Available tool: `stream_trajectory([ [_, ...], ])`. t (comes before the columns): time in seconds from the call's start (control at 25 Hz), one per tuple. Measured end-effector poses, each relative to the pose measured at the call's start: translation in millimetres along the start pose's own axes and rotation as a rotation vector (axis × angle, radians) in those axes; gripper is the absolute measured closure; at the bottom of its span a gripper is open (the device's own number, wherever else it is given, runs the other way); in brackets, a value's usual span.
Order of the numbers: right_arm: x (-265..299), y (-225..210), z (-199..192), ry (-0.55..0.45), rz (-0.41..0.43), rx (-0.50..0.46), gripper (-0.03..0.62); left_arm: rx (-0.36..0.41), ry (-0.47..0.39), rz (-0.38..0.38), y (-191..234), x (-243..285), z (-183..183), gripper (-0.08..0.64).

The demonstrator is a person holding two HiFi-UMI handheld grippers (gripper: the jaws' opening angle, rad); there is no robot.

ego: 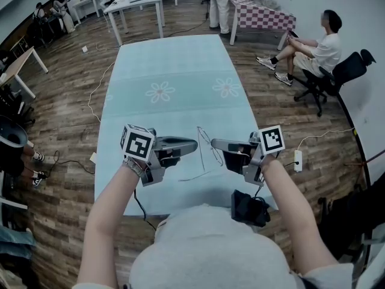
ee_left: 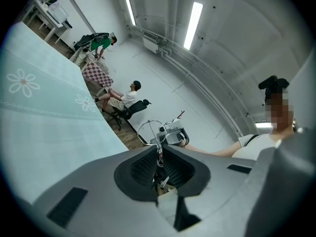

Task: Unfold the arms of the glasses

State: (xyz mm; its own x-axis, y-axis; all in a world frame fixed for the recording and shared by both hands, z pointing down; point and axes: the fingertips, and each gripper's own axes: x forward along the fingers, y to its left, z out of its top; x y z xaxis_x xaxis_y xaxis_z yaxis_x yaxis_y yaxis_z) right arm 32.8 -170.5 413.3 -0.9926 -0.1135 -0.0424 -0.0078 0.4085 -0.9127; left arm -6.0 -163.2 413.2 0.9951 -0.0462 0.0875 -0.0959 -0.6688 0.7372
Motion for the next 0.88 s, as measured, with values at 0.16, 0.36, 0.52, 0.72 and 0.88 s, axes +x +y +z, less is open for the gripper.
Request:
stream_trajectory([
  [0.16,4.2,1.0,-2.0,0.004,-0.005,-0.005,0.581,-0.016,0.014,0.000,-5.7,4.7,-0.7,0.427],
  [0.36,2.2,-1.1,-4.9,0.003,-0.020,-0.018,0.581,0.035,0.068,0.189,11.7,11.5,-7.7,0.423],
  [0.52,2.1,-2.6,-8.1,0.005,-0.026,-0.021,0.581,0.092,0.090,0.269,14.5,10.8,-10.4,0.432],
  [0.72,0.0,-1.8,-8.9,0.003,-0.026,-0.027,0.581,0.157,0.120,0.314,11.4,9.4,-10.8,0.476],
  [0.88,0.4,-2.4,-6.7,-0.005,-0.034,-0.024,0.581,0.173,0.114,0.332,12.2,3.5,-6.2,0.509],
])
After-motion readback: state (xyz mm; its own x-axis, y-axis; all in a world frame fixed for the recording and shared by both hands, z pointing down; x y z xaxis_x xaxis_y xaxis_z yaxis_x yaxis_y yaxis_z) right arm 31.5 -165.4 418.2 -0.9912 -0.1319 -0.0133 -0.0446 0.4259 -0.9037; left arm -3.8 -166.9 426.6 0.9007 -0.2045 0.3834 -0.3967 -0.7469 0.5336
